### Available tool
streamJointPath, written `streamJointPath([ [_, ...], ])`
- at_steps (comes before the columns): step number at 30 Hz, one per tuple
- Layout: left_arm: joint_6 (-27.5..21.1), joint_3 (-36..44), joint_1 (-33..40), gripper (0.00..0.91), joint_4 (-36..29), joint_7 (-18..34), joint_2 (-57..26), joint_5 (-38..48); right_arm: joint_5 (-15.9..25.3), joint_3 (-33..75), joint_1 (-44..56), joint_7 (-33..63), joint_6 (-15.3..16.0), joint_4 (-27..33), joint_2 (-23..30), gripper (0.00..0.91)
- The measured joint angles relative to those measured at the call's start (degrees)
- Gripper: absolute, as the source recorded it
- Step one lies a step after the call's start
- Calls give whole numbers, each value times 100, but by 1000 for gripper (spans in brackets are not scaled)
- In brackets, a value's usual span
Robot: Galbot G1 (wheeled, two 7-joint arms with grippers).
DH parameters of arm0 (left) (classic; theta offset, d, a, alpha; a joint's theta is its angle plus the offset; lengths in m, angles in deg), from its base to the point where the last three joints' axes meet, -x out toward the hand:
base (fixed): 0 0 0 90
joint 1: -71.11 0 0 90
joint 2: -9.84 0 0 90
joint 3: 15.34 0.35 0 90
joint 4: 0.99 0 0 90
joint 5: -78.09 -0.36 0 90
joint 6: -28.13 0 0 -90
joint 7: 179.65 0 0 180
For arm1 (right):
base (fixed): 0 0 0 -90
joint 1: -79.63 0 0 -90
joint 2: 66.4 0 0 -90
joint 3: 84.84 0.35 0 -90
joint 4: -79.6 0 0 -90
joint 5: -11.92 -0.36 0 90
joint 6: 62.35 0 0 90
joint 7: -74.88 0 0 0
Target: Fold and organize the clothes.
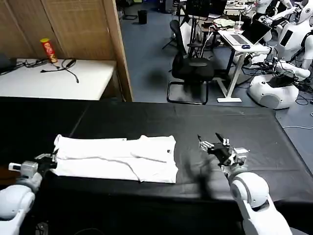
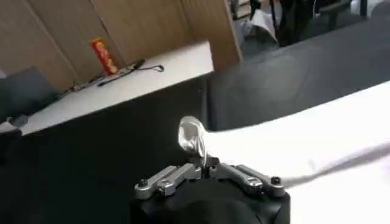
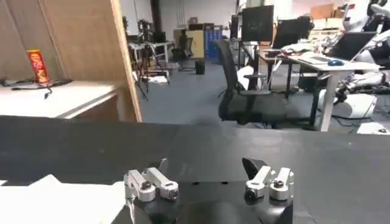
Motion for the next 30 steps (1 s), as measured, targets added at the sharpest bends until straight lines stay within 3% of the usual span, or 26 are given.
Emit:
streamJointPath([
  [6,-330,639,116,0,-975,325,586,331,0,149,120,-12,-14,-80,-33,878],
  [10,-369,1272,289,0,-1249,353,1002,333,0,283,243,-46,-55,-135,-43,878],
  [19,-362,2459,771,0,-1189,314,1815,428,69,514,470,-51,-58,-179,-18,878],
  [30,-325,3155,1192,0,-783,293,2632,374,158,591,582,-79,-65,-187,30,878],
])
